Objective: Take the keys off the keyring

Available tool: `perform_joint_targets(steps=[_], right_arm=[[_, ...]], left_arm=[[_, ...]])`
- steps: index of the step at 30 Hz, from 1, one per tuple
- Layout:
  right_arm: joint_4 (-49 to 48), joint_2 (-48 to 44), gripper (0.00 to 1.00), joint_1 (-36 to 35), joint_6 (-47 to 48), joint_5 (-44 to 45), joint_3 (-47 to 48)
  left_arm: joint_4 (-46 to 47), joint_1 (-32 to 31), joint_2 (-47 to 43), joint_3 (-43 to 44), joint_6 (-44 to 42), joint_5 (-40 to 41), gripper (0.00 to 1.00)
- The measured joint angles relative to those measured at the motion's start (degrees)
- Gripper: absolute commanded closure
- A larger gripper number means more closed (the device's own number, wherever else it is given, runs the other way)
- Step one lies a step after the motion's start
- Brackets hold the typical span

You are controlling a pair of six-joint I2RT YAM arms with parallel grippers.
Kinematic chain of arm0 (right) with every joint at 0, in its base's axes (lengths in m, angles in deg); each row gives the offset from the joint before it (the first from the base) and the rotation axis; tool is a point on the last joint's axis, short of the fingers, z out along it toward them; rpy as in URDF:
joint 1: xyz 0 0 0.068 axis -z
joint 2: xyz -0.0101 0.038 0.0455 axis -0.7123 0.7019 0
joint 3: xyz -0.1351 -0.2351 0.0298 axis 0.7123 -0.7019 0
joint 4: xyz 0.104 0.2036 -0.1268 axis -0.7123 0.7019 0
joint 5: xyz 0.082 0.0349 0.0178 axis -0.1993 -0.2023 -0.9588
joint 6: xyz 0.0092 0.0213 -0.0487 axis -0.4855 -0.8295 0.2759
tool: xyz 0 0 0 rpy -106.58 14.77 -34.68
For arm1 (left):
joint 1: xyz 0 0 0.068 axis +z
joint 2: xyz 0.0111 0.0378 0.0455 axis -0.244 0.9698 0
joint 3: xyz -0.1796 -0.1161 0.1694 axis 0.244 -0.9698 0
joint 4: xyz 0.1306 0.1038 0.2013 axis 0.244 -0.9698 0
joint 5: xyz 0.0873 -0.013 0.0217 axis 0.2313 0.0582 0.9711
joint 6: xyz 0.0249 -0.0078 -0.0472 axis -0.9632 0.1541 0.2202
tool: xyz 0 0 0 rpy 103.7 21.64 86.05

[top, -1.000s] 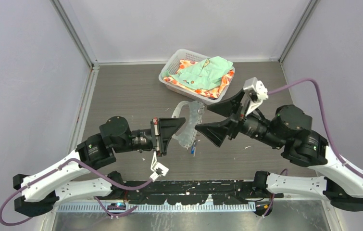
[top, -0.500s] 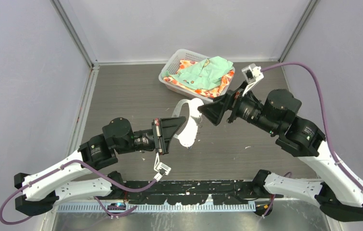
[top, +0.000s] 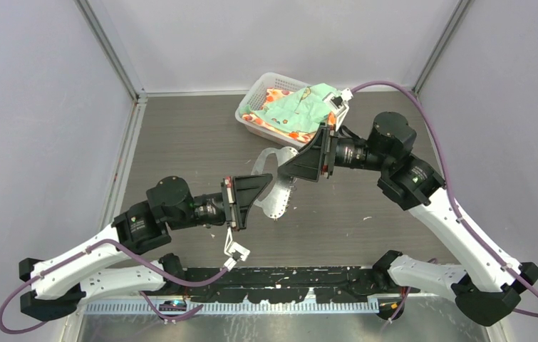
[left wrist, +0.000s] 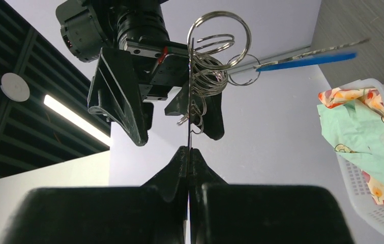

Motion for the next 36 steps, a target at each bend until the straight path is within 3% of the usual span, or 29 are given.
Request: perform_joint_targets(steps=[5,9,12,15,16,19,20,21,22,27,32,36], right_arm=[[-2.1,1.5,0.53,0.7,-0.7,-5.7,0.0],[-3.6,4.3,0.64,0.8,-2.0,-9.5,0.0],[-4.5,5.6,0.96,0.9,-3.1,-11.1,0.0],[-5.1,5.5,0.99,1.1,-6.0,-11.8,0.0],[-5.1,5.4,0.99,1.1,-7.0,-11.9,0.0],[-4.9,4.9,0.99,1.1,-7.5,-11.3,0.0],[-4.9,4.5,0.99,1.1,-6.5,-10.9,-0.1],[-4.9,4.0,0.99,1.1,-5.7,-10.3,-0.1],[-4.7,3.1,0.99,1.1,-4.6,-9.3,-0.2],[-3.7,-0.8,0.99,1.9,0.0,-2.9,-0.7],[-5.1,-1.5,0.99,2.4,1.8,5.3,-2.1],[-13.9,-4.3,0.99,2.4,1.6,13.5,-7.3]], left_arm=[[0.3,0.0,-0.2,-0.1,0.3,-0.2,1.00],[0.7,-0.1,-0.4,-0.2,0.6,-0.7,1.00],[0.8,-0.1,-0.4,-0.5,1.0,-1.1,1.00],[1.0,-0.1,-0.4,-0.9,0.1,-1.4,0.98],[1.1,-0.1,-0.4,-0.9,0.1,-1.4,0.92],[1.9,-0.1,-0.9,-1.6,2.3,-1.4,0.59],[2.3,-0.1,-1.0,-2.4,5.0,-1.4,0.51],[2.4,-0.1,-1.2,-3.1,6.9,-1.2,0.13],[2.9,-0.1,-1.4,-4.3,10.3,-1.0,0.02],[7.9,-0.4,-3.9,-10.2,29.5,0.9,0.00],[11.3,-0.4,-6.5,-11.8,54.8,7.5,0.00],[14.9,0.6,-6.3,-11.7,77.9,13.4,0.00]])
